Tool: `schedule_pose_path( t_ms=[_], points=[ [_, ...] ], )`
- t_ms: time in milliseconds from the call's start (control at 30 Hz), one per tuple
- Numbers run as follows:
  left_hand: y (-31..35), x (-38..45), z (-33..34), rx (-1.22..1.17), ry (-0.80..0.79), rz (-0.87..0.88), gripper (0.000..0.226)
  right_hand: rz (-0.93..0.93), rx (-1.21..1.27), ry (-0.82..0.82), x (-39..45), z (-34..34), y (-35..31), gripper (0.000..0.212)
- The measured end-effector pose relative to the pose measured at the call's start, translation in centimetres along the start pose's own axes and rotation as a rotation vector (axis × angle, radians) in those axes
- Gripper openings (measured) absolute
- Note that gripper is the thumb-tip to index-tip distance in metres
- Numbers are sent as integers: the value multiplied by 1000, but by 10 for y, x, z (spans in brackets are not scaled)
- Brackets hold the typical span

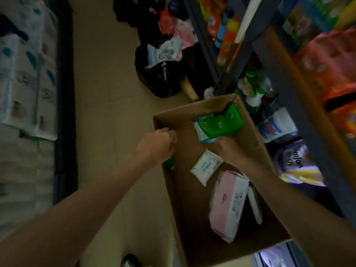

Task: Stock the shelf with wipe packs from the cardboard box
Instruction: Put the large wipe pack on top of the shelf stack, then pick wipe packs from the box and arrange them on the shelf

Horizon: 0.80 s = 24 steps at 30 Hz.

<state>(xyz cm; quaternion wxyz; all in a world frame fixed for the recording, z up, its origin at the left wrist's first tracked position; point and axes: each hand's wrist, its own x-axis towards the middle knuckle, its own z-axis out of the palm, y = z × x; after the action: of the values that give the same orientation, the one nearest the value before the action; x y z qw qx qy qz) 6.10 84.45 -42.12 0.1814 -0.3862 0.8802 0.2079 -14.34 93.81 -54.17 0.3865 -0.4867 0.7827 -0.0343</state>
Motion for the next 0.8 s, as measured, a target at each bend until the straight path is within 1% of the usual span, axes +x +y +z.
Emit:
schedule_pose_path(
  t_ms=[33, 67, 167, 233, 267, 333, 367, 467, 500, 533, 600, 633, 667, 700, 733, 767, 800],
  points=[
    [-6, 9, 8, -5, -14, -17, 25, -4, -40, 15, 23, 7, 4, 19],
    [-11, 17, 17, -15, -27, -23, 26, -24, -90, 37, 42, 11, 4, 25],
    [-21, 40, 40, -88, -53, -30, 27, -98, -312, 61, 87, 12, -1, 60],
    [-22, 52, 56, -108, -80, -15, 26, -87, -432, 47, 114, 17, 1, 75],
    [-22, 57, 64, -113, -92, -2, 26, -69, -449, 37, 122, 21, 1, 78],
    [-20, 64, 74, -139, -99, -4, 25, -33, -392, 25, 127, 28, -2, 78],
    [-19, 66, 77, -162, -95, -12, 26, -26, -385, 37, 126, 29, -7, 74],
    [-13, 70, 81, -245, -70, -22, 32, 27, -408, 69, 111, 18, -24, 46],
    [-11, 71, 79, -284, -65, -30, 38, 47, -363, 69, 105, 10, -30, 37],
    [-8, 72, 76, -337, -59, -51, 49, 49, -253, 75, 97, 1, -34, 32],
    [-1, 75, 66, -510, -21, -126, 72, -34, 122, 52, 76, -22, -38, 29],
    [3, 76, 59, -624, 10, -179, 78, -78, 327, -3, 63, -35, -41, 26],
    [7, 78, 52, -759, 46, -235, 76, -98, 506, -68, 50, -46, -42, 22],
    [10, 78, 45, -913, 78, -283, 67, -107, 637, -132, 38, -57, -43, 16],
    [12, 78, 39, -1063, 99, -317, 56, -95, 709, -142, 33, -64, -42, 11],
    [15, 78, 34, -1171, 109, -330, 46, -72, 740, -98, 32, -70, -39, 12],
    [16, 77, 30, -1214, 108, -326, 40, -41, 716, 9, 35, -72, -32, 19]
  ],
)
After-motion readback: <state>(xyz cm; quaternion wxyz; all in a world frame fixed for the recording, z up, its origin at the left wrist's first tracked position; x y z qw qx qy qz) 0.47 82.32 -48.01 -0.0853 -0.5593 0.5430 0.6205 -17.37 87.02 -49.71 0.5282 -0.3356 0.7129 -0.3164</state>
